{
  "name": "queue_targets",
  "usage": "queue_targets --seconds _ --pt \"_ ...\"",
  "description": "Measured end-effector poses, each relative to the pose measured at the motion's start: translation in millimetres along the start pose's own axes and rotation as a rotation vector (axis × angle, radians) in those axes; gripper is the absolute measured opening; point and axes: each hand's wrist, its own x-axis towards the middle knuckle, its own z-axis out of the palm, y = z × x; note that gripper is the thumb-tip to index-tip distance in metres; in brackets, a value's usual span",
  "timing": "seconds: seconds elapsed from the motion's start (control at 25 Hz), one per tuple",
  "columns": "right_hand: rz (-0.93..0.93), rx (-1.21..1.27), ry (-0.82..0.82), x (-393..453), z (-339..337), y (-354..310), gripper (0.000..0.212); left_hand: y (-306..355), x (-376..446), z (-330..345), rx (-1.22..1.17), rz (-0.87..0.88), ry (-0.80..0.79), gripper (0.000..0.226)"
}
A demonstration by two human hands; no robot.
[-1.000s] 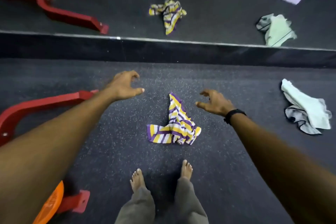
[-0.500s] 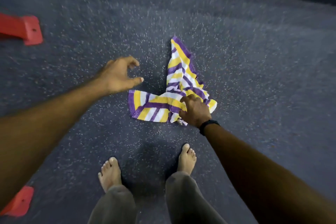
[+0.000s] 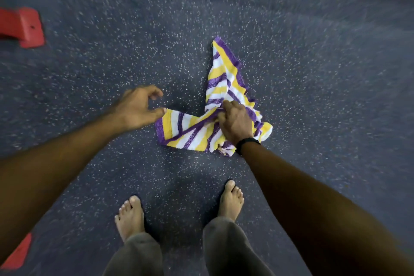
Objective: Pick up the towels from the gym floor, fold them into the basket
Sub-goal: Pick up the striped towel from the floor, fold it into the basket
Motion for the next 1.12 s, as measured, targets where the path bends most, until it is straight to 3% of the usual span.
queue_targets --seconds 0.08,0.2,0.44,0.6,0.76,0.96,1.12 --pt "-0.016 0.334 0.037 -10 -43 -18 0.004 21 -17 -27 -0.019 0.02 0.019 0.043" --pt "-0.094 0.444 0.036 -28 -134 -57 0.007 62 -53 -89 -0.056 0.062 0.073 0.038" --pt "-0.37 0.284 0.045 -83 -347 -180 0.01 178 -172 -267 0.039 0.21 0.273 0.042" --pt "-0.53 0.204 0.21 -148 -482 -272 0.009 231 -272 -383 0.082 0.279 0.405 0.056" --pt "-0.602 0.164 0.391 -227 -611 -354 0.012 274 -388 -483 0.086 0.36 0.576 0.044" --pt "-0.722 0.092 0.56 -333 -729 -437 0.007 298 -526 -559 0.049 0.407 0.741 0.046" --pt "-0.864 0.021 0.696 -422 -770 -493 0.005 289 -644 -584 0.064 0.424 0.901 0.043"
